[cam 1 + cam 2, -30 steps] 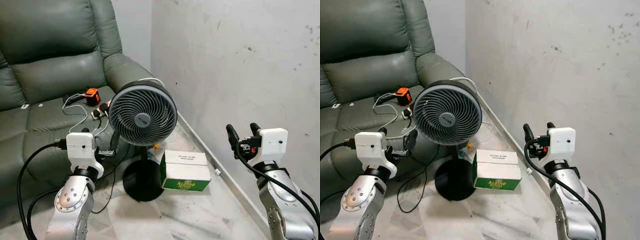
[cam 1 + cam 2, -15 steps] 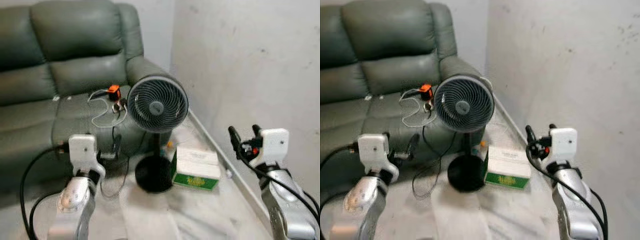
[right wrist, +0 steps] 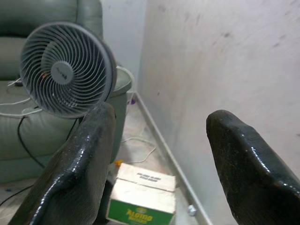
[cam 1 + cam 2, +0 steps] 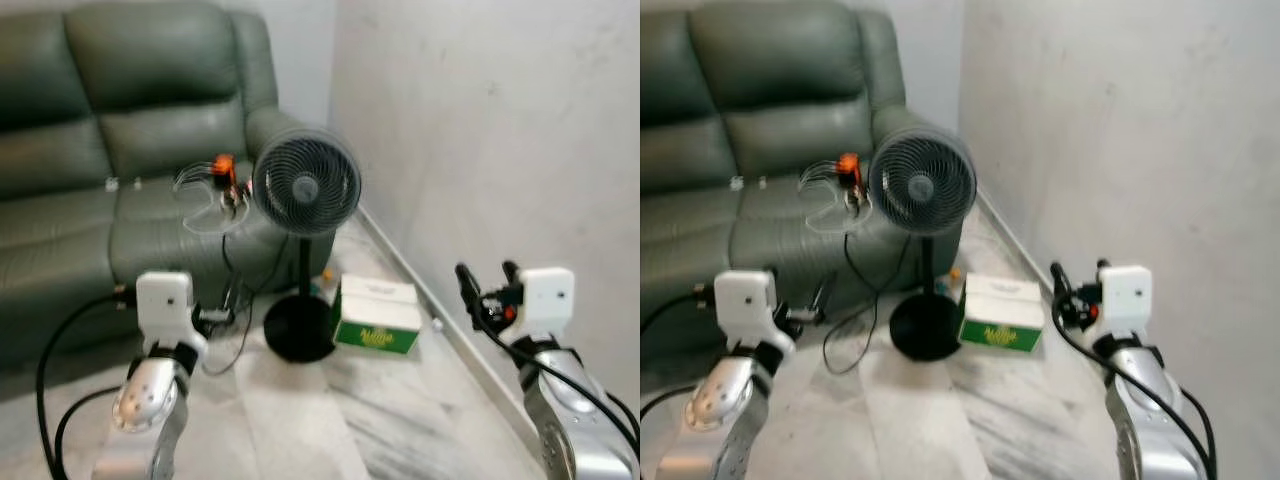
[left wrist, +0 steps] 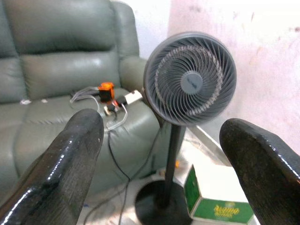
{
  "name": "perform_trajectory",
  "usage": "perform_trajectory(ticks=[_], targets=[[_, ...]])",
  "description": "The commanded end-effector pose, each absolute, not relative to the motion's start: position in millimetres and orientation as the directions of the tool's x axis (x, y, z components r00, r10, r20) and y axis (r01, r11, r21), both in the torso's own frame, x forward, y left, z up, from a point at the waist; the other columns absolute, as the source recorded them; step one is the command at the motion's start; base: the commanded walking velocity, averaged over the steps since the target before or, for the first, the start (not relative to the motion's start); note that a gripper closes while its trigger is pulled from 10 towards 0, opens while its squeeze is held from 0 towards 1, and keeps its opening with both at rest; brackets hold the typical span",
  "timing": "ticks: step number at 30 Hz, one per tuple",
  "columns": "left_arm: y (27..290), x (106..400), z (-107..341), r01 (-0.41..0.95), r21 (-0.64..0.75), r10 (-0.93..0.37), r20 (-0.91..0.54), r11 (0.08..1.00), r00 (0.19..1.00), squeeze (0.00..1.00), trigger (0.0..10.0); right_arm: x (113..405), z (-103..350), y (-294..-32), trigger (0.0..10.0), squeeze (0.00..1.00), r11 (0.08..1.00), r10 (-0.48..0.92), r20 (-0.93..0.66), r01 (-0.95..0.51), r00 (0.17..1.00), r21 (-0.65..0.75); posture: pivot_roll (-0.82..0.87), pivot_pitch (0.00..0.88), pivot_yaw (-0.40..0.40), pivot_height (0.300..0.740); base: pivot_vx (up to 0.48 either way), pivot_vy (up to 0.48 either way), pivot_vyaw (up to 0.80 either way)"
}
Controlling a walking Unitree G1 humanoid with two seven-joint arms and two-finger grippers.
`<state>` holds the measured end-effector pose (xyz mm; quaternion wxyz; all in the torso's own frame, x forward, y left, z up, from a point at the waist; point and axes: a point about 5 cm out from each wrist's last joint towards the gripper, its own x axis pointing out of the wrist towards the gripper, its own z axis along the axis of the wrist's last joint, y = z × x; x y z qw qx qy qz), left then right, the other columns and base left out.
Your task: Hang keys on a hook
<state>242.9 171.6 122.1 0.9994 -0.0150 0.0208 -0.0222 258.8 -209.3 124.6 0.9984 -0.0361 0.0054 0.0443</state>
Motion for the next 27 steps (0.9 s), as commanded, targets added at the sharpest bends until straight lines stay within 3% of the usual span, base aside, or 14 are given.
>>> perform_trajectory(ticks=[1,15,27], targets=[[168.2,242.6,122.7,0.053,-0.051,-0.055,-0.042,0.997,0.998,0.0,10.0,259.7,128.5,-211.6,10.0,0.0,0.993,0.089,-0.009,-0.089,0.996,-0.078,0.03,0.0,-0.025,0.74,0.0,0.0,0.0],[169.0,243.2,121.6,0.059,-0.091,-0.064,-0.054,0.994,0.996,0.0,10.0,261.9,129.5,-207.7,10.0,0.0,0.99,0.112,-0.013,-0.113,0.994,-0.08,0.03,0.0,-0.027,0.74,0.0,0.0,0.0],[165.9,244.1,121.9,0.08,-0.094,-0.086,-0.061,0.992,0.994,0.0,10.0,261.0,127.5,-207.4,10.0,0.0,0.991,0.109,-0.023,-0.11,0.994,-0.081,0.03,0.0,-0.02,0.74,0.0,0.467,0.0]])
